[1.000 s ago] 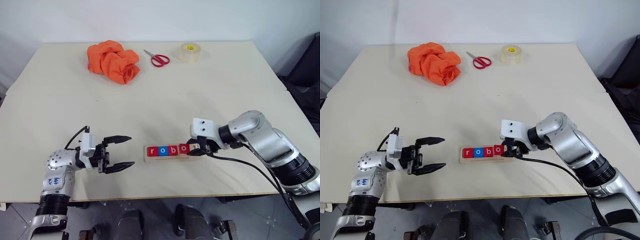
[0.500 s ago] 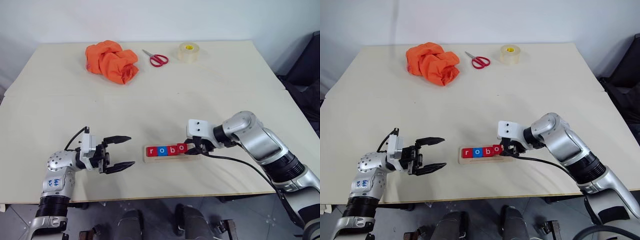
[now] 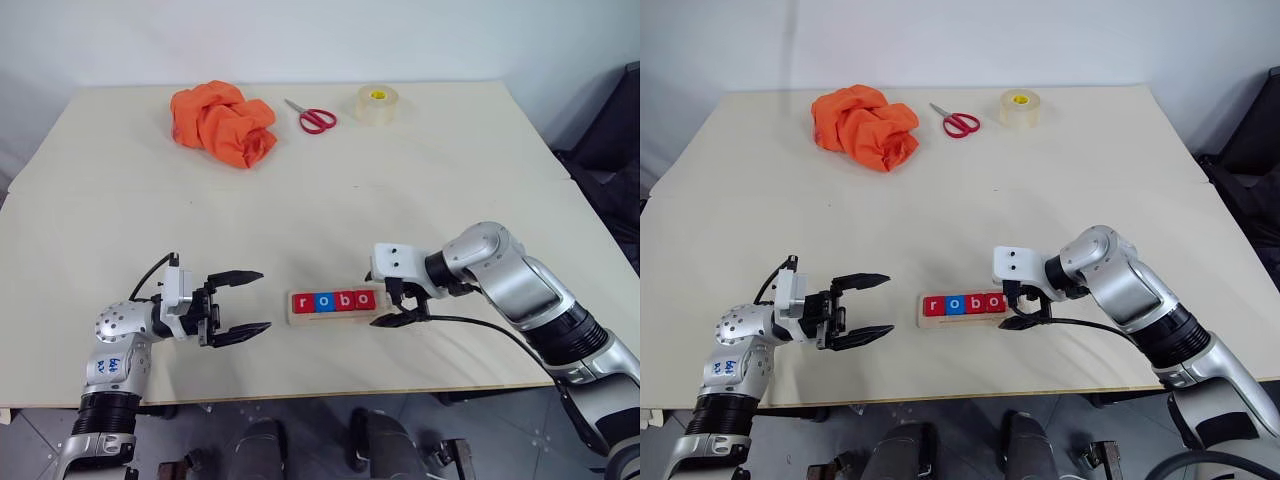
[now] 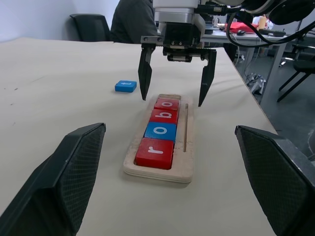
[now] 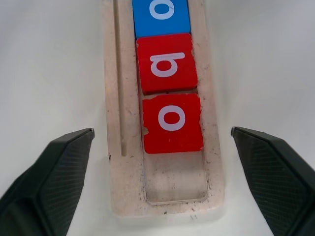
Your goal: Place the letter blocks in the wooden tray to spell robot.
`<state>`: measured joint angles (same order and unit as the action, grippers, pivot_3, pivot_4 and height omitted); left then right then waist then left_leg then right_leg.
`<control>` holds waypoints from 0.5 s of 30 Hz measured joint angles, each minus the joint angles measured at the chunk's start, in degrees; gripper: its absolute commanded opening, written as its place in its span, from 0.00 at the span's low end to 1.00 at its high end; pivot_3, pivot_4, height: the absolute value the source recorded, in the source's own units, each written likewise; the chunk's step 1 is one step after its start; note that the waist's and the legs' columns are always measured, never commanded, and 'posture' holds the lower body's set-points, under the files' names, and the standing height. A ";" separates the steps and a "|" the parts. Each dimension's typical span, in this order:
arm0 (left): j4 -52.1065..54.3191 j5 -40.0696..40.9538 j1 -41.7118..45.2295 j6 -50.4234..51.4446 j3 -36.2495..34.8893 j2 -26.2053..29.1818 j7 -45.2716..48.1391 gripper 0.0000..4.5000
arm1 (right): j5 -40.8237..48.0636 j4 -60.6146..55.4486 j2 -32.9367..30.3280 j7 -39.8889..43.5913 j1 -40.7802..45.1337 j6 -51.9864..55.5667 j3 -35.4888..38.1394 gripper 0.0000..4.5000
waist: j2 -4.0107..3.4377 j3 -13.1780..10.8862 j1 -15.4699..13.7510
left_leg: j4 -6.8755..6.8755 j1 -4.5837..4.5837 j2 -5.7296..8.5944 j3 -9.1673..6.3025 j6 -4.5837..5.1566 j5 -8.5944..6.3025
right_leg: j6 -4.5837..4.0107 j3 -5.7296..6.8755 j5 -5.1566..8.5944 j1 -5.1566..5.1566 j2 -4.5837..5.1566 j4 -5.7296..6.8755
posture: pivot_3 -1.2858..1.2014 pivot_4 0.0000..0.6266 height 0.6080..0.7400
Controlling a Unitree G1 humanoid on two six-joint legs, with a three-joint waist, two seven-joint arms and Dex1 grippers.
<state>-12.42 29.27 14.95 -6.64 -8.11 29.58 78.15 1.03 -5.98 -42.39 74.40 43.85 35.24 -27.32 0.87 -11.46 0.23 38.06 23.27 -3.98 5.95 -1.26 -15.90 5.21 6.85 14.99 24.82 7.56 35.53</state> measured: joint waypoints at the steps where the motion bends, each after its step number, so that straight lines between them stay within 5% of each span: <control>1: 0.00 0.00 0.00 -0.11 0.00 -0.03 0.03 1.00 | 0.04 -0.40 -0.07 -0.03 0.00 0.05 0.37 0.99 | 0.00 0.00 0.00 | 0.00 0.00 0.00 0.00 0.00 0.00 | 0.00 0.00 0.00 0.00 0.00 0.00 | 0.52 0.24 1.00; 6: -0.05 -0.01 0.10 -0.40 0.16 -0.25 0.27 1.00 | 2.85 -1.92 -0.22 -1.77 -1.11 1.21 5.98 0.99 | 0.00 0.00 -0.03 | 0.00 0.00 0.00 0.00 -0.01 -0.01 | 0.00 0.00 0.00 -0.01 0.00 -0.01 | 0.52 0.24 1.00; 15: -3.41 -0.20 2.83 -0.48 0.42 -0.13 1.77 1.00 | 9.63 -7.29 -1.67 -12.76 -15.74 6.46 24.98 0.99 | 0.00 0.00 -0.24 | -0.01 0.00 0.02 0.02 0.06 -0.07 | 0.01 -0.01 0.00 -0.04 0.00 -0.07 | 0.52 0.24 1.00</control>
<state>-15.83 29.07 17.77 -7.12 -7.68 29.45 79.92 10.66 -13.28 -44.05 61.64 28.11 41.70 -2.34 0.88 -11.46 -0.01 38.05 23.26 -3.96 5.96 -1.20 -15.97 5.21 6.83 14.99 24.78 7.56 35.47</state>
